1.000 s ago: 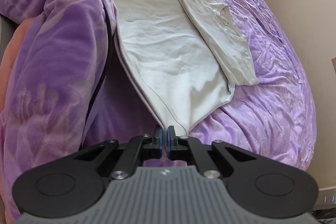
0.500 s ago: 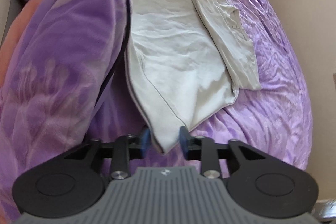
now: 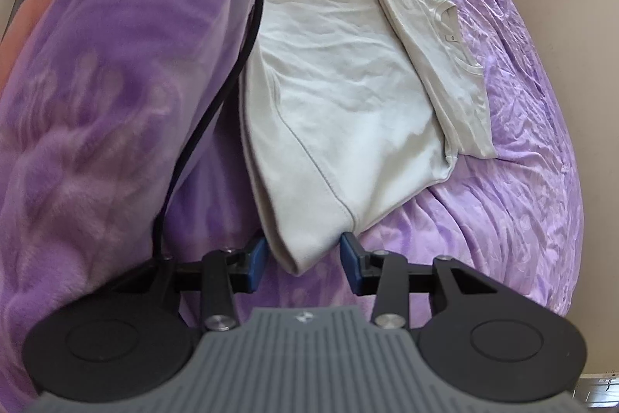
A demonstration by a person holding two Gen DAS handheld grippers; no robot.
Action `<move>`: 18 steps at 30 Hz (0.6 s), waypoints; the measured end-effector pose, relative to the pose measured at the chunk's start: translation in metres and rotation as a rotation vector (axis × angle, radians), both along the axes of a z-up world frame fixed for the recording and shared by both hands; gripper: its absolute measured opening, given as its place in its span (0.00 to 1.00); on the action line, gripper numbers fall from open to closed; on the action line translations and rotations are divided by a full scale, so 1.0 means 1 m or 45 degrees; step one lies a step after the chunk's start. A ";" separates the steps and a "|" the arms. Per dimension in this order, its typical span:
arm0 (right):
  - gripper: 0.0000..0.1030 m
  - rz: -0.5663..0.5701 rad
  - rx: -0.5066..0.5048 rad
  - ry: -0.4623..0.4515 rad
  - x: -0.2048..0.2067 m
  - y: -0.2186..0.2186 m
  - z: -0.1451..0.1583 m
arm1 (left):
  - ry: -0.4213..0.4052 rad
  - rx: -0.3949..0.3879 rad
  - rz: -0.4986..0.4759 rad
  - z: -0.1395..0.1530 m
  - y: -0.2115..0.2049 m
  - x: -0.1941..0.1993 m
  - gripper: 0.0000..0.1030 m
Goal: Fold small clothes
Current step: 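Grasp the new folded edge of the sweatshirt with both tools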
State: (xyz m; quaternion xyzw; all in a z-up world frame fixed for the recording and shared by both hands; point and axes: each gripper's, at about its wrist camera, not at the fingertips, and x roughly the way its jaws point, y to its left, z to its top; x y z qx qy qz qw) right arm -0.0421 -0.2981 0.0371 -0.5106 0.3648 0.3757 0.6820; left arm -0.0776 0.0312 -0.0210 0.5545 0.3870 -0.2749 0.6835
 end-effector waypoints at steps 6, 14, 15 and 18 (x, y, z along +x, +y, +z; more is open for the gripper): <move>0.36 0.010 -0.004 -0.010 0.001 -0.001 -0.002 | 0.000 -0.091 0.124 0.009 -0.004 0.012 0.07; 0.36 0.052 -0.026 -0.057 -0.001 -0.003 -0.005 | -0.025 -0.371 0.409 0.052 0.006 0.032 0.03; 0.36 0.065 -0.035 -0.069 -0.002 -0.003 -0.006 | -0.028 -0.412 0.448 0.056 0.008 0.034 0.03; 0.36 0.108 -0.059 -0.095 -0.005 -0.002 -0.009 | -0.066 -0.499 0.546 0.065 0.018 0.044 0.03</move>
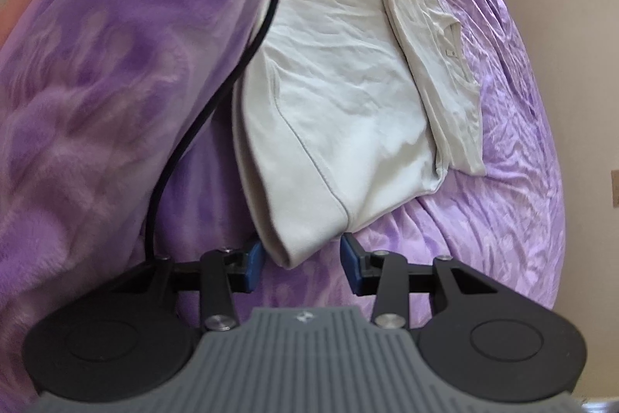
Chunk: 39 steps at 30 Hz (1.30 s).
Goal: Fold small clothes
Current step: 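Grasp the new folded edge of the sweatshirt with both tools, then lift the folded edge with both tools and fold it over again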
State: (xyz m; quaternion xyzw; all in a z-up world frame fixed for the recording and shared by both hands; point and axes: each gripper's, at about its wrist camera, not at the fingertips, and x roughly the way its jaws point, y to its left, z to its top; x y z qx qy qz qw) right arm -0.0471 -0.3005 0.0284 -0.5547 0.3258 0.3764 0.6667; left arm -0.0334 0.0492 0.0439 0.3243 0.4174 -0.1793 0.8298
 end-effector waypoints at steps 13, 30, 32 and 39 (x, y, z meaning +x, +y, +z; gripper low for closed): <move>0.46 0.390 -0.148 -0.228 -0.035 0.012 -0.010 | 0.014 -0.104 0.157 0.010 0.012 0.014 0.03; 0.00 0.091 0.047 -0.175 0.005 0.024 0.010 | -0.044 -0.187 0.260 0.019 0.022 0.015 0.03; 0.00 0.031 0.103 -0.174 0.011 0.023 0.016 | -0.064 -0.196 0.290 0.022 0.024 0.017 0.03; 0.00 -0.135 0.297 -0.191 0.030 0.017 0.049 | -0.193 -0.236 0.356 0.050 0.031 0.024 0.03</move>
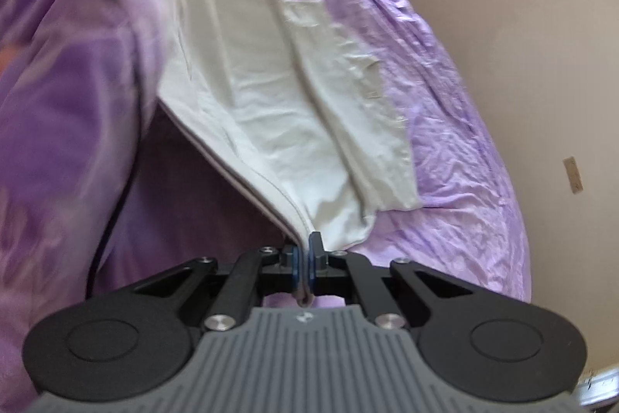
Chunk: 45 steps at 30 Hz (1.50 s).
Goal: Fold small clothes
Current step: 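Lift the folded edge with both tools and fold it over again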
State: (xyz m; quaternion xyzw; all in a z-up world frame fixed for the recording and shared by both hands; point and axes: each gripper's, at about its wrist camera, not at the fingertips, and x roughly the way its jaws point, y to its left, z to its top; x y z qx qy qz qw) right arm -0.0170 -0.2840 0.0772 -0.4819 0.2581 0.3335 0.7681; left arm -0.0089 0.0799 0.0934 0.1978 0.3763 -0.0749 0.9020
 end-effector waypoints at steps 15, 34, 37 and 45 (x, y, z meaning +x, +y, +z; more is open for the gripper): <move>0.00 -0.156 0.371 -0.209 0.021 -0.016 0.105 | -0.404 -0.031 0.084 0.092 0.007 -0.016 0.03; 0.00 -0.192 0.437 -0.198 0.034 -0.014 0.100 | -0.386 0.072 0.119 0.077 0.010 0.027 0.03; 0.00 -0.224 0.441 -0.196 0.063 -0.007 0.097 | -0.400 0.102 0.124 0.076 0.011 0.060 0.03; 0.00 -0.316 0.426 -0.161 0.163 0.017 0.085 | -0.349 0.212 0.126 0.054 0.015 0.158 0.03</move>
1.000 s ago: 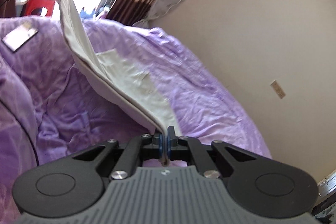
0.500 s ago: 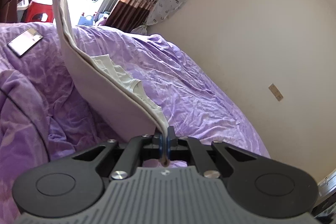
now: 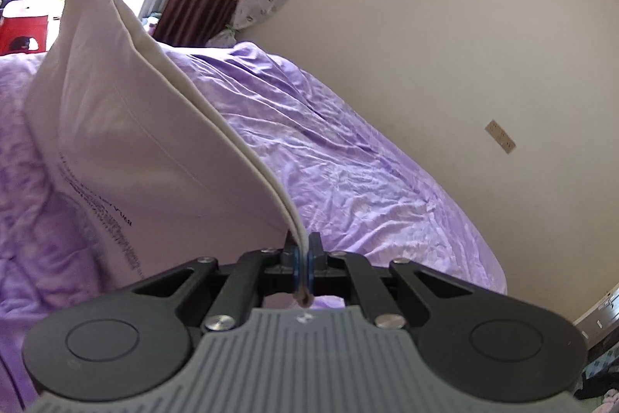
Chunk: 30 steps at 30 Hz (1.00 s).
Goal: Fold small clothes
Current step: 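Lift the folded edge with both tools and fold it over again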
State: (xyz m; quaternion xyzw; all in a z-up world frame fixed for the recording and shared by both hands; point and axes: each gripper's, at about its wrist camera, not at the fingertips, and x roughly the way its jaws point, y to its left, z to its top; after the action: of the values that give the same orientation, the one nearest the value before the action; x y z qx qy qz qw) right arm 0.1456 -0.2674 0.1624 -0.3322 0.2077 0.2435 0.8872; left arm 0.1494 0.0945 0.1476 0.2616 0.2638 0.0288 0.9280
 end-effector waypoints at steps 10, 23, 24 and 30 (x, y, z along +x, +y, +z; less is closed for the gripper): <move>0.00 -0.039 -0.006 0.183 0.142 0.038 -0.075 | 0.218 -0.058 0.083 -0.088 0.029 0.123 0.03; 0.00 -0.149 0.022 0.446 0.270 0.074 -0.231 | 0.462 -0.212 0.165 -0.201 0.067 0.212 0.03; 0.00 -0.156 0.025 0.458 0.276 0.075 -0.239 | 0.471 -0.228 0.173 -0.206 0.069 0.214 0.03; 0.01 -0.220 0.082 0.473 0.289 0.078 -0.260 | 0.432 -0.291 0.195 -0.215 0.075 0.220 0.03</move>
State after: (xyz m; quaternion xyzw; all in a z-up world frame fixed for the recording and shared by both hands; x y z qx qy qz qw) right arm 0.4349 -0.1896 -0.0980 -0.2341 0.3878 0.2301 0.8613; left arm 0.3693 0.1699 -0.0669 0.1350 0.4370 0.0246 0.8890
